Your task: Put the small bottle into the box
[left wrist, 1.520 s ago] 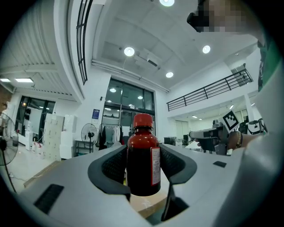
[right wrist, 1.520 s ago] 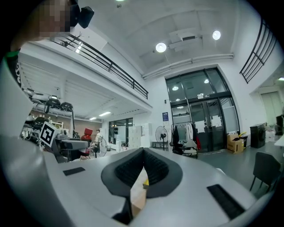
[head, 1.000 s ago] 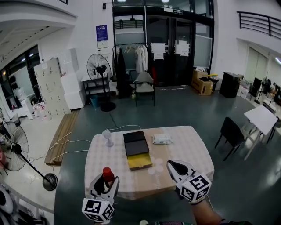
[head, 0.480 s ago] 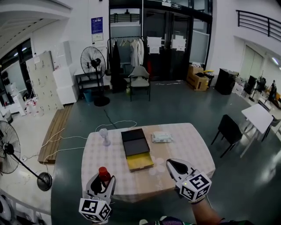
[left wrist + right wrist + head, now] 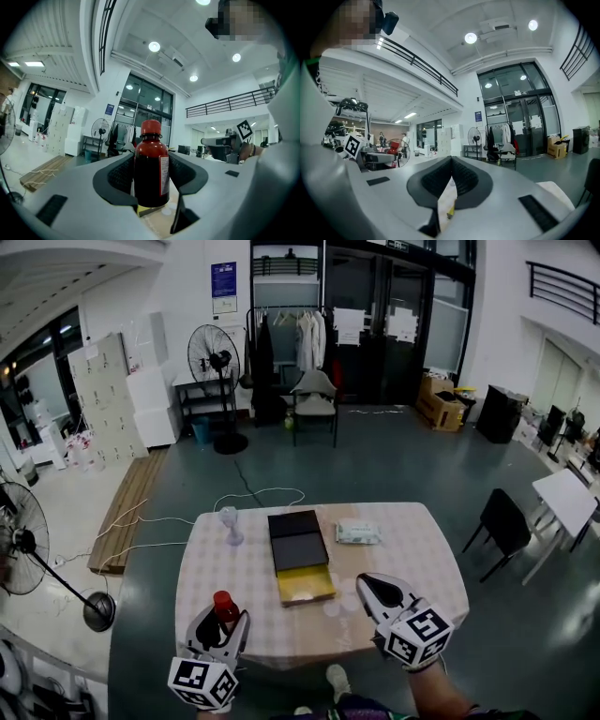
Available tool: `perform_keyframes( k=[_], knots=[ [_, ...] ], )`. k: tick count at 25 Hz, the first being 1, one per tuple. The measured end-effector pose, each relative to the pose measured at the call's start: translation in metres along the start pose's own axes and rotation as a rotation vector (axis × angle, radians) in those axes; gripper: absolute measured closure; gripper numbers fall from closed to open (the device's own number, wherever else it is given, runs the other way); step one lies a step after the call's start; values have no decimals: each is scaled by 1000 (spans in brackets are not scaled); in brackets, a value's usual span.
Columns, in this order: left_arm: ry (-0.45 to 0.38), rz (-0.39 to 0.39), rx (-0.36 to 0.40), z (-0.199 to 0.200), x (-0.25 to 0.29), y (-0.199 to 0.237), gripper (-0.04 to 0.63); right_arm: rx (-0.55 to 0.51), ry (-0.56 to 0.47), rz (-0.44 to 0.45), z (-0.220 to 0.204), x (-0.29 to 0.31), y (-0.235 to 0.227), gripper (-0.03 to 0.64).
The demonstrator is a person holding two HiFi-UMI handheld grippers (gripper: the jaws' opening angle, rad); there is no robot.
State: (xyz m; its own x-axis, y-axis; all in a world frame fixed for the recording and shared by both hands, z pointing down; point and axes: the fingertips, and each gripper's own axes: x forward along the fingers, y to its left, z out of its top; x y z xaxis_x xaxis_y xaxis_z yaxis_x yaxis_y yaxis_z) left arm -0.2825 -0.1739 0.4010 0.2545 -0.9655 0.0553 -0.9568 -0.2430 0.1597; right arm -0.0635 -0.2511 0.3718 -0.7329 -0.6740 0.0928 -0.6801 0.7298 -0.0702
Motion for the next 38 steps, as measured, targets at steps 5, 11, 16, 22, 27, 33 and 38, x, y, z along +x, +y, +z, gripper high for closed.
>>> perform_keyframes(
  k=[5,11,16,22,27,33,38],
  knots=[
    [10,51,13,2,25,2,354,8,-16,72,9,31,-23,611],
    [3,91,8,15,66,-9,354,15,-40,135,21,58,-61,611],
    [29,65,-28,-2,106,-17,354,17,-43,173,21,75,-83,611],
    [101,27,-120,-46,161,-29,354,33,-17,212,-2,95,-108,611],
    [172,33,-213,-90,198,-18,354,59,-1,229,-19,112,-124,611],
    [265,79,-264,-137,224,-7,354,86,38,253,-38,125,-137,611],
    [334,127,-301,-173,243,2,354,101,67,281,-53,131,-146,611]
  ],
)
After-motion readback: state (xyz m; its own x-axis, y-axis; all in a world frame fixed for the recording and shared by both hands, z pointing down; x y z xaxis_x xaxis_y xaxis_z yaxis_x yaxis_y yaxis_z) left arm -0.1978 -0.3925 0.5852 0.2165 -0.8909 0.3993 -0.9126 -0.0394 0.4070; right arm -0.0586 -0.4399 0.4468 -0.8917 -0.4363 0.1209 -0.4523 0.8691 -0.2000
